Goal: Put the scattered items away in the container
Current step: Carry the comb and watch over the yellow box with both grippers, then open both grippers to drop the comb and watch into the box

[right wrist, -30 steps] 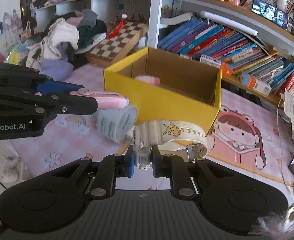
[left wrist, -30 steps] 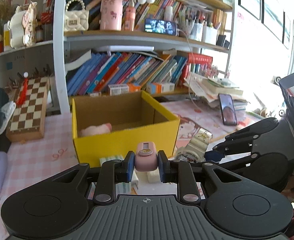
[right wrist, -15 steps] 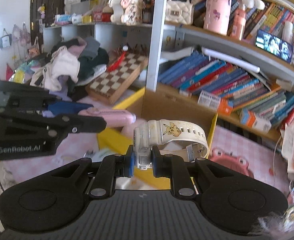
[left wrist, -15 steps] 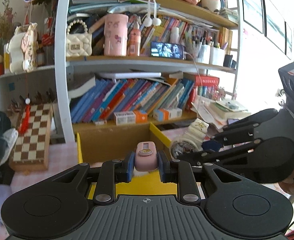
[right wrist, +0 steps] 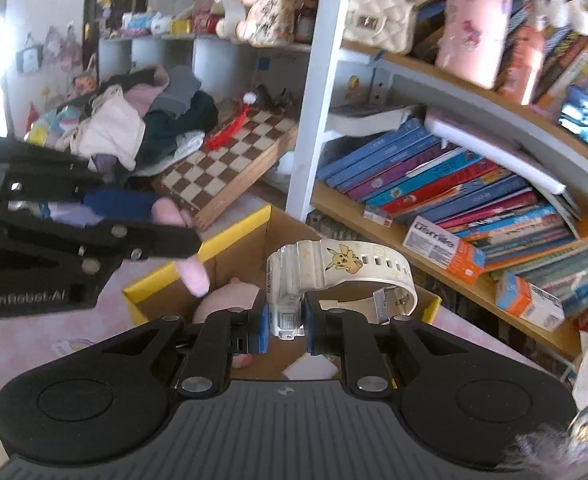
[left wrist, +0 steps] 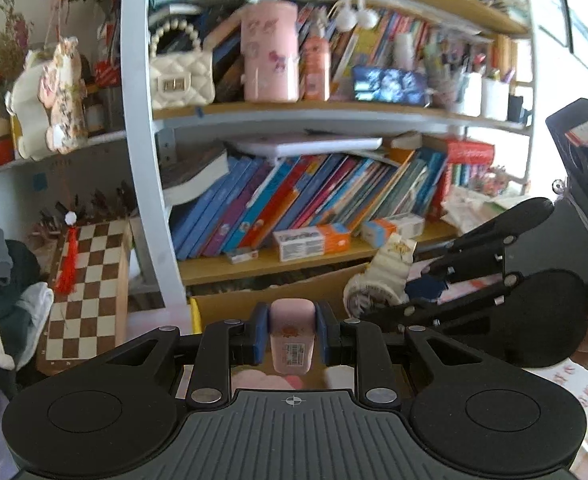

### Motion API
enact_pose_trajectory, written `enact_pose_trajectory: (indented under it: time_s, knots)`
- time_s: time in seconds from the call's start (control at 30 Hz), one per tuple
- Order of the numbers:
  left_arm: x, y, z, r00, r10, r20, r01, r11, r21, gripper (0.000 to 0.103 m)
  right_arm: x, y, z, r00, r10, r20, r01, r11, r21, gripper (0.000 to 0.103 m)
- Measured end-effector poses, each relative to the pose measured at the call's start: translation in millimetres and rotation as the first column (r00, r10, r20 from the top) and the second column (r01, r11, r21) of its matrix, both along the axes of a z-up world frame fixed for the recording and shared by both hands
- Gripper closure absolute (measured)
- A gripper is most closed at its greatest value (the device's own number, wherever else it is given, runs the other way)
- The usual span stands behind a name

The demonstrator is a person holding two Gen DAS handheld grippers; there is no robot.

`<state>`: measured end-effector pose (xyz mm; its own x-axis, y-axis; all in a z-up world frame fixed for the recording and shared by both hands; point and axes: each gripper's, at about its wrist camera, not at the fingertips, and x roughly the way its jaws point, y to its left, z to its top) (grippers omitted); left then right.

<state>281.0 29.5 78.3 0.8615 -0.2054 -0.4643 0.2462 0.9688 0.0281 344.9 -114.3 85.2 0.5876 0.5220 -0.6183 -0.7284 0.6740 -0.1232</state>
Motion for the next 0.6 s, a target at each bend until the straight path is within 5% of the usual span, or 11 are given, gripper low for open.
enact_pose_trajectory:
  time_s: [0.6]
  knots:
    - [114.1,-10.8,-39.5,0.973,0.085,-0.216,-0.065,0.993,0.1,0.08,103.4,48.5,-71.6,0.969,0.073,-0.238,-0.113,0.981,-0.16,0.087]
